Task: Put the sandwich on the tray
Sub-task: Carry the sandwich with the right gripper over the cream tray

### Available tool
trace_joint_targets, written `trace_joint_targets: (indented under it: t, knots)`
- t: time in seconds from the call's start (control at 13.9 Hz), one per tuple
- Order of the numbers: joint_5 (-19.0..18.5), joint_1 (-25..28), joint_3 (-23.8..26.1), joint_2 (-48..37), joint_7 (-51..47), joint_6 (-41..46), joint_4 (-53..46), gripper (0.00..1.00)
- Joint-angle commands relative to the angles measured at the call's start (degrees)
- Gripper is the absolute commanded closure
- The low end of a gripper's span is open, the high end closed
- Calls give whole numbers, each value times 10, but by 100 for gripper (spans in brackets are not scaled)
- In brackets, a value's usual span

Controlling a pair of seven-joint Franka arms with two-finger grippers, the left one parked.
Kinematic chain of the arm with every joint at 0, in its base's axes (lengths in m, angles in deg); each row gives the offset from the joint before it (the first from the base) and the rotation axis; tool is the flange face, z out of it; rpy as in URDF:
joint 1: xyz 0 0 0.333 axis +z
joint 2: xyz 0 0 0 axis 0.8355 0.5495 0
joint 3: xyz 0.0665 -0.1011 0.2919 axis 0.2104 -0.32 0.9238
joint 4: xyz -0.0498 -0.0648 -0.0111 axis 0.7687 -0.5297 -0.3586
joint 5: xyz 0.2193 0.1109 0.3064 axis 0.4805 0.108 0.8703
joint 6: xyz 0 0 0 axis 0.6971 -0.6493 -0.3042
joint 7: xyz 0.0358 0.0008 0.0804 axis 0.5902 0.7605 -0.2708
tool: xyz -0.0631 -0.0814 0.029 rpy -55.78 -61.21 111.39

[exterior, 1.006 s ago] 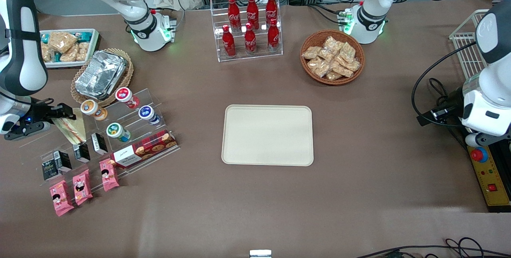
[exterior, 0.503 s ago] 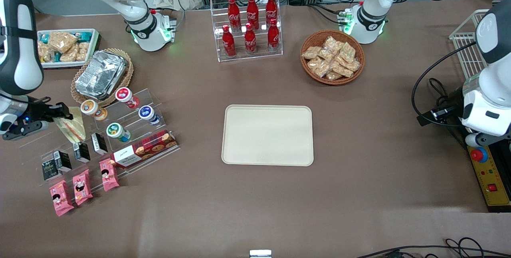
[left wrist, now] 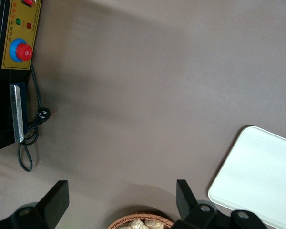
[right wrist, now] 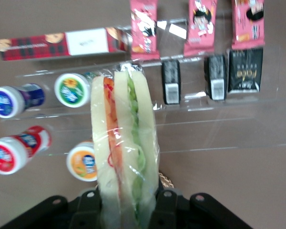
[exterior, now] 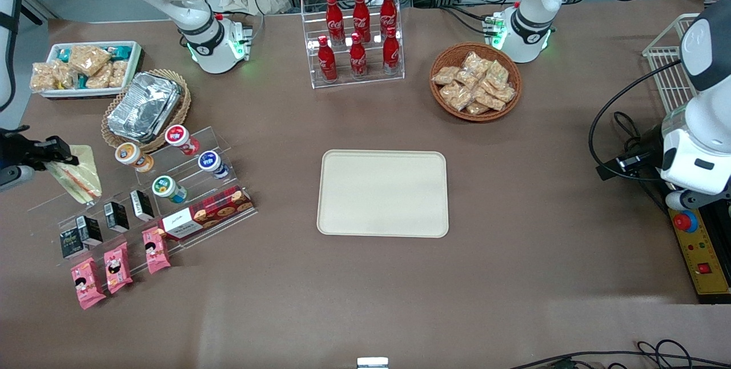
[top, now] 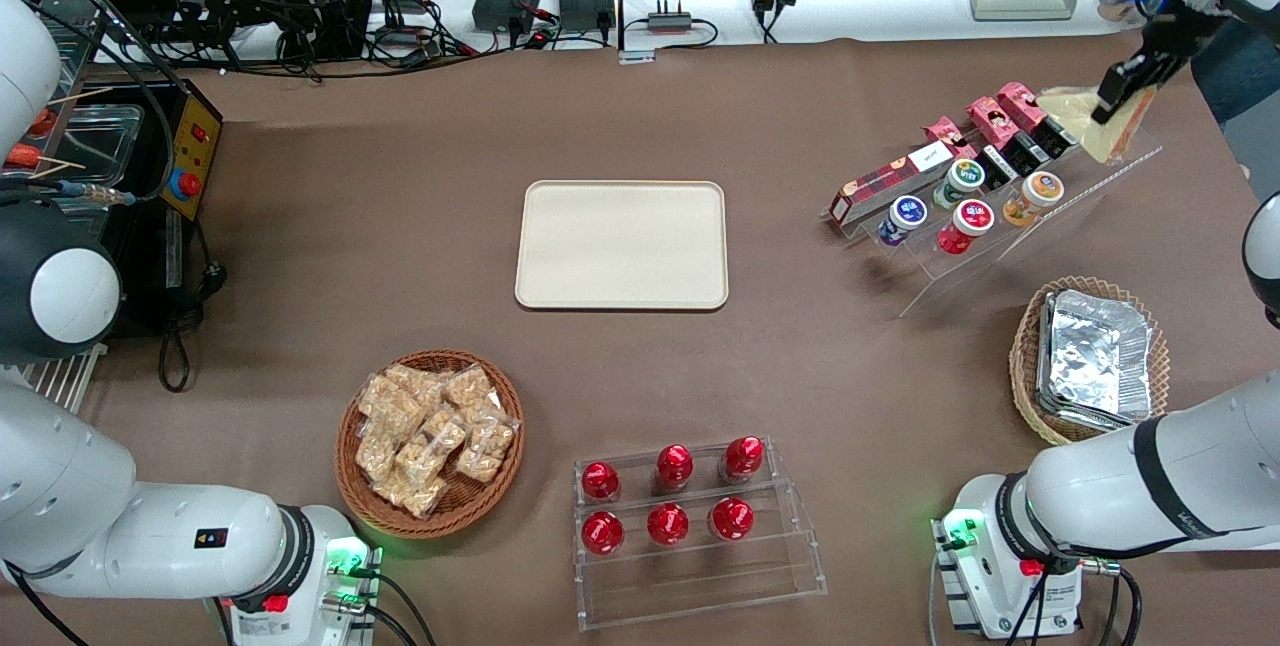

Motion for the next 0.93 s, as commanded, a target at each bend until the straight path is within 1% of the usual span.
trace_joint_targets:
  t: [0.0,0.29,0.57,0.79,0.86]
  knots:
    - [8,39,-1,5,3,50,-62,64]
    - [6,132,-1,3,-21,84,-99,64]
    - [0,248,0,8,-26,75,-118,64]
    - [3,324,0,24,-107,45,-118,64]
    - [2,350,0,33,-119,28,-118,64]
